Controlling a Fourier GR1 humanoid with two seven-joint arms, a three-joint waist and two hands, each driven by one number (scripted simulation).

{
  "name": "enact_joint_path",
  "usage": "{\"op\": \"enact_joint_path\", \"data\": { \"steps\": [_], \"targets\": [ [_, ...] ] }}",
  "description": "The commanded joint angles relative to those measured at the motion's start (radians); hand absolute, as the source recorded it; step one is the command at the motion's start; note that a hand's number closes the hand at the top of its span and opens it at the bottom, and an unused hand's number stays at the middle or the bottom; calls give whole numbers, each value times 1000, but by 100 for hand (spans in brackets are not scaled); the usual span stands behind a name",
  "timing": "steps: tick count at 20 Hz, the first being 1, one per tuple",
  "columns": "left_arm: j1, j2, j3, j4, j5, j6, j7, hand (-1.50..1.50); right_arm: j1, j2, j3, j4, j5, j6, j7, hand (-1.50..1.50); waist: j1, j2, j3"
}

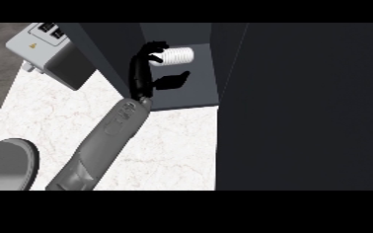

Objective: Pick up the bottled water, place it into the cabinet and close the cabinet

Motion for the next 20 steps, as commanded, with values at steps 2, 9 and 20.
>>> {"op": "enact_joint_path", "data": {
  "steps": [2, 9, 20],
  "targets": [
    [-173, 37, 98, 249, 21, -91, -51, -150, 15, -16, -10, 15, -6, 20, -28, -150, -9, 16, -4],
    [-262, 45, 178, 419, 51, -152, -141, -150, 37, -15, 16, 0, 15, 13, -32, -150, 2, 13, -4],
    [-279, -15, 364, 407, 202, -357, -427, -150, 65, -12, 23, -16, 41, -2, -61, -150, 23, 4, -4]
  ]
}}
